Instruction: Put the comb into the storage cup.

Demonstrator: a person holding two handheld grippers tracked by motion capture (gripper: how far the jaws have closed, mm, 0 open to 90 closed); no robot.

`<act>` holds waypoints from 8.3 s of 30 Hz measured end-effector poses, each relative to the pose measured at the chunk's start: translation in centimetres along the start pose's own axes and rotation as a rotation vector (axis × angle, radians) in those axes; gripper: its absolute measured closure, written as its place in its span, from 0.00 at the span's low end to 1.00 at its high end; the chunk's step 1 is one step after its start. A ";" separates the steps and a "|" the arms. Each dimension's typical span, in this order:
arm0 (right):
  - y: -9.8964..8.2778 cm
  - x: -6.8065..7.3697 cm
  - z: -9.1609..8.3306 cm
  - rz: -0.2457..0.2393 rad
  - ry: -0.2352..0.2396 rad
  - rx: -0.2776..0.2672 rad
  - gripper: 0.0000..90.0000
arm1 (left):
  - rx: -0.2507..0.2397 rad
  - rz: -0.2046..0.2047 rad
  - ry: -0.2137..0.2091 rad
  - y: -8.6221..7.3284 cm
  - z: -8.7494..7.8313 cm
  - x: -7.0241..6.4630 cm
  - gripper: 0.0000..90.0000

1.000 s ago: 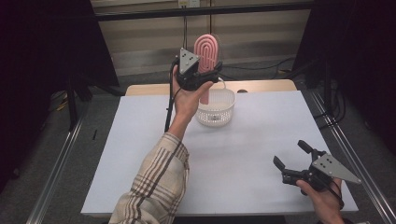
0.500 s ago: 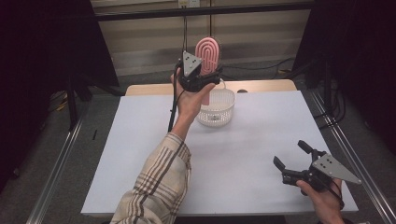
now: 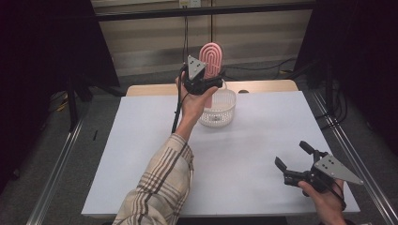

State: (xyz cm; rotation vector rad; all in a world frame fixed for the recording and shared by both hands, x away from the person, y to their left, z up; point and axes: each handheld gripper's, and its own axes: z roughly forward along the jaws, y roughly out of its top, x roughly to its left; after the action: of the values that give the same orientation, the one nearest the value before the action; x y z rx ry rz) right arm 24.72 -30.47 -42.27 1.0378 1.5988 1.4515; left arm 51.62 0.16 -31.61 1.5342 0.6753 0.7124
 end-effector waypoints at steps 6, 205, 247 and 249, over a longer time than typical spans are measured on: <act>0.0 0.0 0.0 0.000 -0.003 0.005 0.00 | 0.009 -0.010 -0.001 -0.9 0.3 0.1 0.21; -0.3 0.2 0.5 -0.014 0.006 0.041 0.00 | 0.263 -0.093 -0.181 -8.5 -4.5 5.9 0.19; -0.3 0.2 0.5 -0.022 0.006 0.040 0.00 | 0.208 -0.069 -0.110 -7.8 -6.1 6.1 0.02; -0.3 0.2 0.5 -0.020 0.007 0.038 0.00 | 0.210 -0.076 -0.103 -7.7 -6.3 6.2 0.02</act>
State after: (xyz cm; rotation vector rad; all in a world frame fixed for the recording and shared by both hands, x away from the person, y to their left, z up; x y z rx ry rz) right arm 25.06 -30.06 -42.60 1.0368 1.6432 1.4182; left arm 50.64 9.55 -38.58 1.7155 0.7445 0.5139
